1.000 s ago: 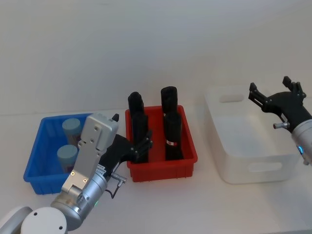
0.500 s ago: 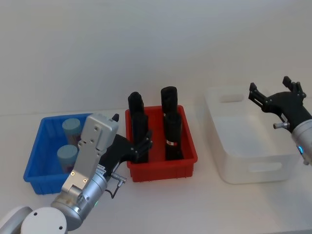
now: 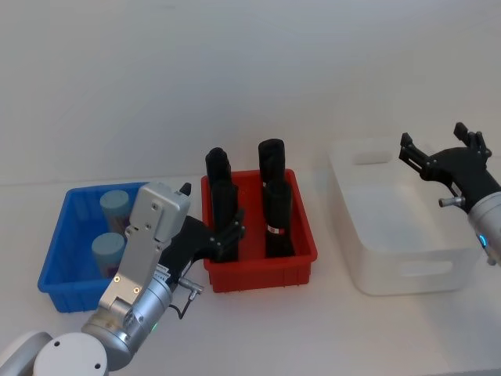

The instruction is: Pick the cotton swabs from the blue box and place them into the white box.

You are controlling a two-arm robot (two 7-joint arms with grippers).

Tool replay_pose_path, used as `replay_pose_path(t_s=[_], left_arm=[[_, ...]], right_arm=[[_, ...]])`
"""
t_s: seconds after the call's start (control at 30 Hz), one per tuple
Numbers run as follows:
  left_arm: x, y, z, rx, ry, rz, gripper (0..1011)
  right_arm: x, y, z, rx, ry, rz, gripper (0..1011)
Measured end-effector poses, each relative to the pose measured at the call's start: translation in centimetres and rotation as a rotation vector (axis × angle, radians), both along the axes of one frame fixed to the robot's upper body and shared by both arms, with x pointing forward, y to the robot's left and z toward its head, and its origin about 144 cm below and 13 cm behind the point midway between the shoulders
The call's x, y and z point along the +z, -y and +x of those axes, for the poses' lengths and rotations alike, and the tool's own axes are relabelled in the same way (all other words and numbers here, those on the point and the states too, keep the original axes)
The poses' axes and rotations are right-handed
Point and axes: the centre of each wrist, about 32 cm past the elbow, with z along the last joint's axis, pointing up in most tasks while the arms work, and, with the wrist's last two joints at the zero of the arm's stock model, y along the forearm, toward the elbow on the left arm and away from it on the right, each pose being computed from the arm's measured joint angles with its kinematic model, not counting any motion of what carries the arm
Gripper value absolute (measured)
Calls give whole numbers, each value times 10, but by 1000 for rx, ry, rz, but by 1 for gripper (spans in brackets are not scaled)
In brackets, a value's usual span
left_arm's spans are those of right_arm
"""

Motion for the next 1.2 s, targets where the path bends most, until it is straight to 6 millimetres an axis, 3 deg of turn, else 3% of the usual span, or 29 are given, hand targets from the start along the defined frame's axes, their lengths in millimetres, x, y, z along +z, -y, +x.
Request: replay_pose_path(t_s=[0.83,1.2], left_arm=[[0,-1,1,1,0,0,1004],[2,-19,13,32,-46,-5,1004]], right_arm=[[0,0,0,0,0,0,1002],[0,0,0,0,0,0,1002]])
